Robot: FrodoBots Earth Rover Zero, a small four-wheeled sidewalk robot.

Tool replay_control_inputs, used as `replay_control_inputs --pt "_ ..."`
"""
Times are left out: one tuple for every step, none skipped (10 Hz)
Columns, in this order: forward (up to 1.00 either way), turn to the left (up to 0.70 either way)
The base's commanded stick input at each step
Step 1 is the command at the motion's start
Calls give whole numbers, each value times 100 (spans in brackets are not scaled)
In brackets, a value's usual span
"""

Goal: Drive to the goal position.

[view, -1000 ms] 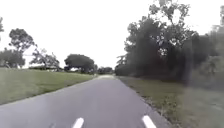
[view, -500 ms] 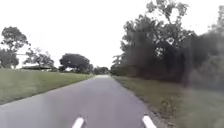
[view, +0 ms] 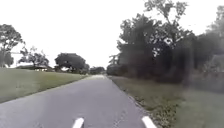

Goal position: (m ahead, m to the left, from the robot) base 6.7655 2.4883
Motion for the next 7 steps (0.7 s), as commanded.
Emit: replay_control_inputs --pt "69 3" --pt "69 10" --pt "69 28" --pt "69 34" --pt "69 34" --pt "69 34" --pt "69 34"
